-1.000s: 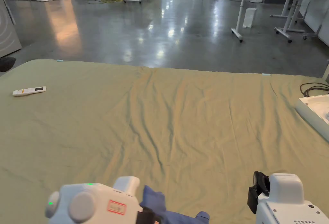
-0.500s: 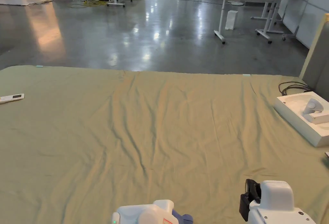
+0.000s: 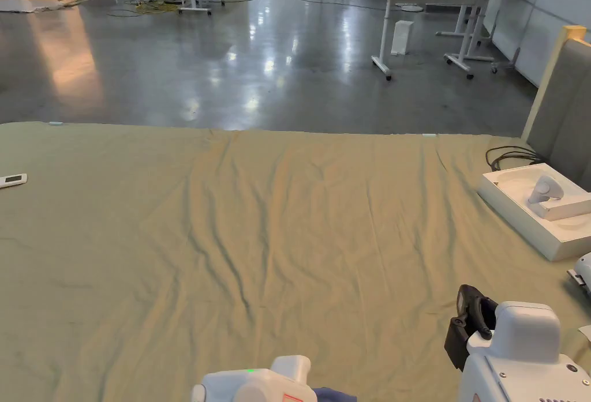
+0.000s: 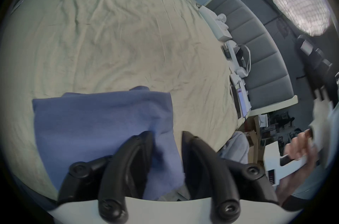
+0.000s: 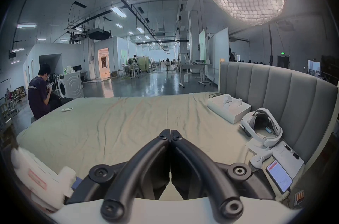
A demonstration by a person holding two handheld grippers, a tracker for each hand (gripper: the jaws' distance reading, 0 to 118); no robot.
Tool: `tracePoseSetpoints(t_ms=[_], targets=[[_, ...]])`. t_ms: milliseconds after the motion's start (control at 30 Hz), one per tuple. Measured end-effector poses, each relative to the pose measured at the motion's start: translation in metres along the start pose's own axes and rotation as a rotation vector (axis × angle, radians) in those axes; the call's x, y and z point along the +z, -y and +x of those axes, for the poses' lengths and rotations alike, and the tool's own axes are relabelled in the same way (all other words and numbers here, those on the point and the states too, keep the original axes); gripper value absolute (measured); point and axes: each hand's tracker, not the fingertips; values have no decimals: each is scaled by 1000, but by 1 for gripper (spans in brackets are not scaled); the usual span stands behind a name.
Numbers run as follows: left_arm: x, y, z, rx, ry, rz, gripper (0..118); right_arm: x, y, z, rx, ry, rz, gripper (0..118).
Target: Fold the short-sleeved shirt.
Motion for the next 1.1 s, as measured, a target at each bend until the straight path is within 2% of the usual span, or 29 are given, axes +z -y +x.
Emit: tracePoseSetpoints(t_ms=[33,100,167,233,333,433,533,667,733,833,1000,1100], targets=[[-8,2,3,-11,-17,-12,27,1,-1,-1,2,0,9,0],[-20,6,6,-49,-80,-22,24,3,-3,-1,8,3,31,0],[-31,10,6,-98,-120,-20,9,4,-5,-2,11,3,39,0],[-36,14,-1,-110,-157,-11,6,3,-6,-3,12,1,42,0],[-21,13,-8,-57,-57,13,4,2,-7,-5,19,-4,34,0],[11,12,-12,-66,1,100,4,1,-6,-7,26,-6,32,0],[47,11,-15,-114,-17,204,3,0,-7,-10,31,-14,32,0],[92,7,-23,-178,-118,369,3,-1,-9,-15,36,-23,33,0],[111,4,-28,-171,-89,419,3,-3,-11,-18,36,-29,33,0],[134,-1,-31,-165,-56,478,3,-3,-14,-22,41,-33,38,0],[137,-4,-40,-141,-40,439,3,-3,-14,-25,43,-40,32,0],[148,-2,-42,-115,-27,500,3,-1,-14,-25,42,-37,36,0]])
